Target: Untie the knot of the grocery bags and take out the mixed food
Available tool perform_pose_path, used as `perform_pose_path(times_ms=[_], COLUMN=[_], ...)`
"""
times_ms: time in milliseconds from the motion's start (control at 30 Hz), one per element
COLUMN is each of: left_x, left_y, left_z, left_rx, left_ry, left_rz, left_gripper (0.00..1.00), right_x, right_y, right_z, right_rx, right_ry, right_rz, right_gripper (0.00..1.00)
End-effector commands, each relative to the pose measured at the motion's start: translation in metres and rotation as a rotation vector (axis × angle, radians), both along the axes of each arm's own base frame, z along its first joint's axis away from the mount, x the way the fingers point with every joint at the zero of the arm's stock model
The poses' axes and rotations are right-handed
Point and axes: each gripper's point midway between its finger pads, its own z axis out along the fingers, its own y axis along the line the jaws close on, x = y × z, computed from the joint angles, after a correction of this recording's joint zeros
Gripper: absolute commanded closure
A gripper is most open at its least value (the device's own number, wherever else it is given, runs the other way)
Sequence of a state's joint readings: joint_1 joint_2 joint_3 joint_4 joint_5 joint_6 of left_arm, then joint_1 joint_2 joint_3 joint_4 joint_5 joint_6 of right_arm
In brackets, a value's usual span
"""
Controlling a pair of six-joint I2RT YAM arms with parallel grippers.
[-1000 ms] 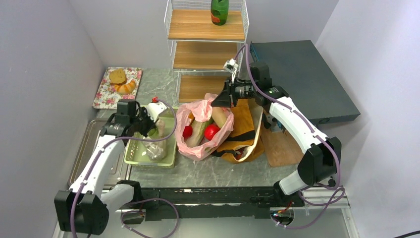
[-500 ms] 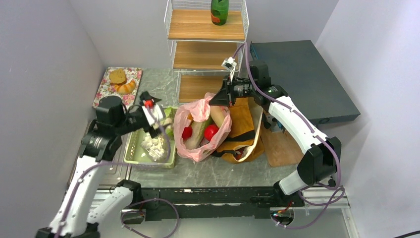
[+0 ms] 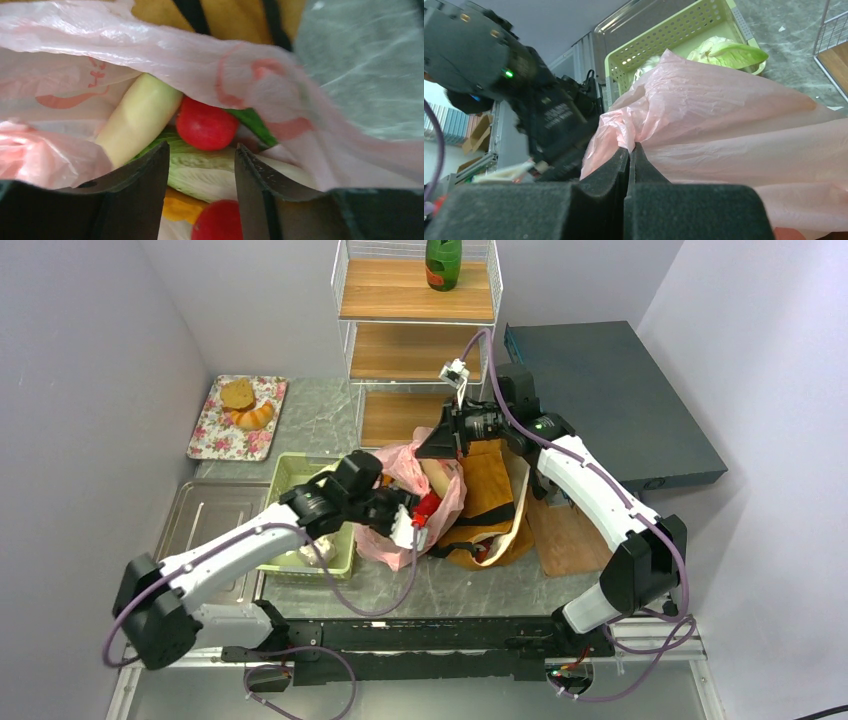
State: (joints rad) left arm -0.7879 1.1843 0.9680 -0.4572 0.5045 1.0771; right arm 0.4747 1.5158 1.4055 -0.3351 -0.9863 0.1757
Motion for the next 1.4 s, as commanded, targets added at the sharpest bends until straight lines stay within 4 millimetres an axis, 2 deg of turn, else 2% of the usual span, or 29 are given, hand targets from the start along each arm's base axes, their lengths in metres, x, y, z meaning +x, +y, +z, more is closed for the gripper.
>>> perform_pose_path(times_ms=[0,133,333,467,833,900,967,1067,1100,1367], left_x=[0.063,0.089,0.100,0.106,0.129,0.135,0.134,0.121,0.116,0.082], left_y=[-0.022,-0.028,-0.046,-0.059,-0.071,-0.070,-0.068,-0.055,-0.050,-0.015], left_z=[0.009,0.000,-0.008,-0.012,-0.064,-0.062,-0.052,-0.038,-0.033,-0.007], left_rx=[0.015,-0.001,-0.011,-0.031,0.112,0.120,0.104,0.086,0.077,-0.012], left_ry=[-0.302,-0.429,-0.500,-0.624,-0.736,-0.764,-0.745,-0.681,-0.674,-0.557], left_rz=[0.035,0.039,-0.084,-0.155,-0.262,-0.236,-0.210,-0.195,-0.188,-0.096], left_gripper=[0.42,0.25,0.22,0.11,0.10,0.16,0.28,0.50,0.54,0.76], right_x=[-0.002,-0.003,-0.009,-0.012,-0.016,-0.016,-0.015,-0.012,-0.009,0.011], right_y=[0.002,0.003,0.011,0.016,0.020,0.019,0.016,0.006,0.003,-0.020], right_z=[0.030,0.030,0.027,0.024,0.027,0.028,0.026,0.023,0.021,0.016], right_rx=[0.049,0.042,0.041,0.037,0.044,0.039,0.029,0.016,0.010,-0.024], right_ry=[-0.084,-0.084,-0.077,-0.076,-0.075,-0.082,-0.086,-0.091,-0.090,-0.148], right_rz=[0.019,0.020,0.044,0.061,0.078,0.080,0.077,0.066,0.059,0.019], right_gripper=[1.00,1.00,1.00,1.00,1.00,1.00,1.00,1.00,1.00,1.00])
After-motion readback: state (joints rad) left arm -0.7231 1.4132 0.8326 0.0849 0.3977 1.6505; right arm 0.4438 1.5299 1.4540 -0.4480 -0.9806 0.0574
